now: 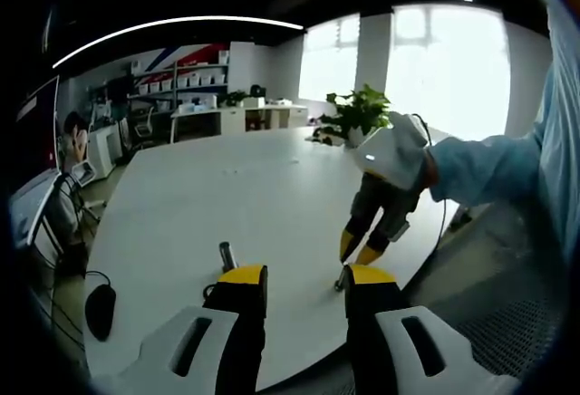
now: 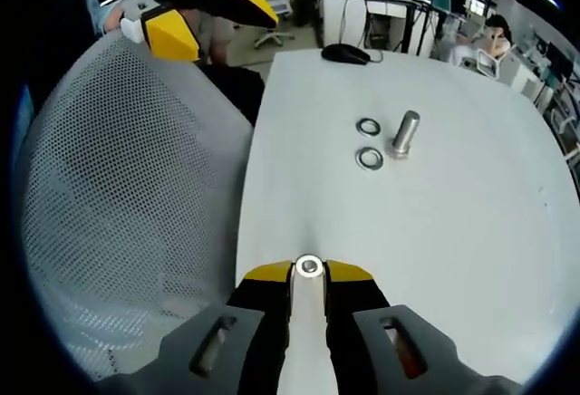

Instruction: Place the washer onto the threaded stud by aligning its center hole with the stud, sliding it down to the base, and recovering from edge contact or off-axis alignment until the washer reaches the visible bottom stop.

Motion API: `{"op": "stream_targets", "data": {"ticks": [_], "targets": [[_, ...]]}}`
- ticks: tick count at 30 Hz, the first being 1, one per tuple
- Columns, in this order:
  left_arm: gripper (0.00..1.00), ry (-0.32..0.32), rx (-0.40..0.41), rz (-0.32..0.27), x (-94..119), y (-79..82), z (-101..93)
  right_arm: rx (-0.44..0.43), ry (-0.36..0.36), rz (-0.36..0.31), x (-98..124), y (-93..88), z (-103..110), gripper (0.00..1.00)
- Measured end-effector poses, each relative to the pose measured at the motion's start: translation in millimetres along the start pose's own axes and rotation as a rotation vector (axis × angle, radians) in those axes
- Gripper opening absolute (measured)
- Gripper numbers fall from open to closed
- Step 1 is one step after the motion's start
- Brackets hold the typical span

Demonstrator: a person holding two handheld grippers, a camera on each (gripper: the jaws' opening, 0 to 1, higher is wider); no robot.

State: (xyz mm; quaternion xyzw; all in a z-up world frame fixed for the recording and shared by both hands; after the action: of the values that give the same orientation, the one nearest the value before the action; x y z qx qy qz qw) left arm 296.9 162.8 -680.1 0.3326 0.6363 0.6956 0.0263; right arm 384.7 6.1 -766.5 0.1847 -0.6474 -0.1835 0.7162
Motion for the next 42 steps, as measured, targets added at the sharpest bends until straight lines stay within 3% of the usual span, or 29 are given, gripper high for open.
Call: {"op": "stream_targets", "data": {"ticks": [24,42], "targets": [[0.32,0.001,-0.002,0.005,-0.3,-0.4,-0.1,0.057,-0.025,0.036,-2.8,3.3,3.6,0.14],[0.32,-0.001,-0.002,0.008,0.0,-0.5,-0.3,0.047,-0.025,0.014,-0.3,5.3,2.3,0.14]]}}
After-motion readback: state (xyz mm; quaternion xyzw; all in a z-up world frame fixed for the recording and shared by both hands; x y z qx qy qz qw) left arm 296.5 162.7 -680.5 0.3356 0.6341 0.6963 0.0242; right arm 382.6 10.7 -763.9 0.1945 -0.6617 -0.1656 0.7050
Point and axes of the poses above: the point that each gripper's makers call its tool centre point, and the gripper's own axes: x roughly backward along the fingers, z roughly to its left, y roughly out of its top, the point moved 6 cm from there along x, roughly backward along the fingers, and after that the axes turned 4 degrees about -x, right-handed, at the moved point
